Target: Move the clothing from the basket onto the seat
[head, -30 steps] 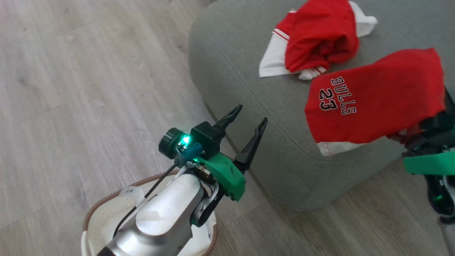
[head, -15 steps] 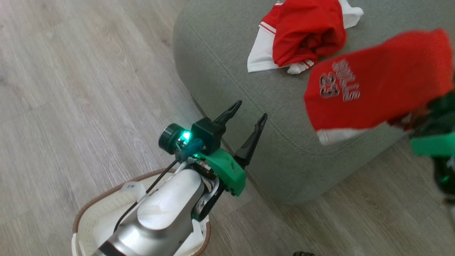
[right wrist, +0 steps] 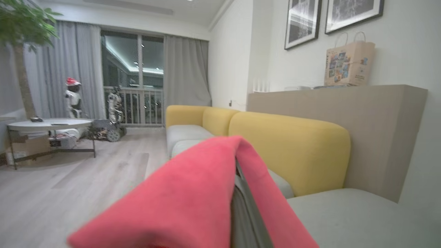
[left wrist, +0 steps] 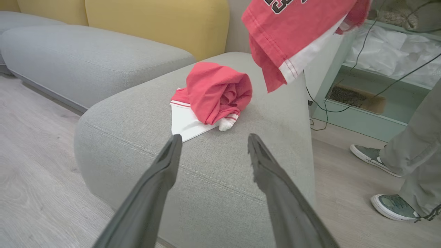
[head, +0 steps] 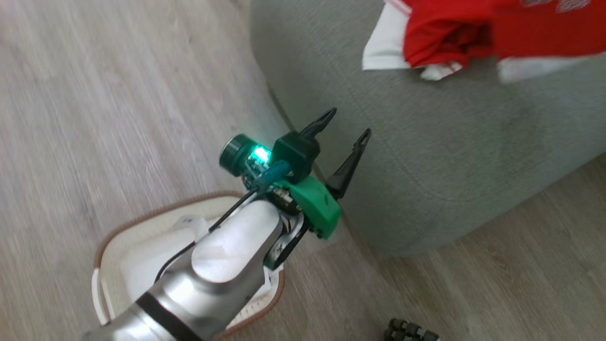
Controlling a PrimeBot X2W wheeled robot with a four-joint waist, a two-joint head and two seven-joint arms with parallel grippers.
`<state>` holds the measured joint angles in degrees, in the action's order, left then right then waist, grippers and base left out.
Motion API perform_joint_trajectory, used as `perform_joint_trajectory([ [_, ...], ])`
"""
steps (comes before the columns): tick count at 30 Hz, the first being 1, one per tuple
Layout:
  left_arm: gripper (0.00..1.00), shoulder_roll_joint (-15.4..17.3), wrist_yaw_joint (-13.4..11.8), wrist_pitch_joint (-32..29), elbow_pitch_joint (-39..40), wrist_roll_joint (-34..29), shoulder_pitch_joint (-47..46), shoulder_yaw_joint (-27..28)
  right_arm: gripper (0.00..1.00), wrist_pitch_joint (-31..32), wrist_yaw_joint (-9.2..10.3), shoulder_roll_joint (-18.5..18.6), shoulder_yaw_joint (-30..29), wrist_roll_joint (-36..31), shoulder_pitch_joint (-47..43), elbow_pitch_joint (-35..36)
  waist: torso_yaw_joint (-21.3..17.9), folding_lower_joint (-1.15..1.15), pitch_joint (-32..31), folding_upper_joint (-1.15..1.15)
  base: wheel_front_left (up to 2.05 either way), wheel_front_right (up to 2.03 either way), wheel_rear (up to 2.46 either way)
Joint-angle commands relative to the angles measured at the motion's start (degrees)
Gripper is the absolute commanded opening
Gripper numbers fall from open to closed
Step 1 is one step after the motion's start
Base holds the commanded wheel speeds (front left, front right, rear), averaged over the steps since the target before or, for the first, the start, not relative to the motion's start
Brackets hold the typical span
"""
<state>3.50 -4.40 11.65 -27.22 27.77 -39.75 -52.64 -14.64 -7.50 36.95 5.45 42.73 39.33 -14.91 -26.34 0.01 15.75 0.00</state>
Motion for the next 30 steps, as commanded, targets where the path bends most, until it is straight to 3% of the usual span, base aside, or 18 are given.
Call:
perform_joint_trajectory([
  [1,1.00,-0.37,-0.77,-0.39,1.63,-0.63,-3.88,0.93,0.00,-0.36,0.01,3.38,0.63,1.19,2.48,-1.24,2.49,-0.01,3.37,0.00,0.00,0.00,0.00],
  [10,1.00,-0.59,-3.16,-2.92,2.02,-1.42,-9.66,-2.61,0.00,-0.36,0.01,10.07,2.90,1.73,11.53,-14.59,7.21,-0.01,12.55,0.00,0.00,0.00,0.00],
  [21,1.00,-0.61,-7.02,-3.52,3.22,0.18,-14.22,-7.01,0.00,-0.36,0.01,11.97,7.42,-0.18,18.86,-23.57,10.15,-0.01,19.87,0.00,0.00,0.00,0.00],
  [30,1.00,-0.62,-9.17,-1.93,2.61,3.20,-16.20,-10.07,0.00,1.80,0.01,11.61,21.60,1.36,21.61,-36.63,11.31,-0.01,21.19,0.00,0.00,0.00,0.00],
])
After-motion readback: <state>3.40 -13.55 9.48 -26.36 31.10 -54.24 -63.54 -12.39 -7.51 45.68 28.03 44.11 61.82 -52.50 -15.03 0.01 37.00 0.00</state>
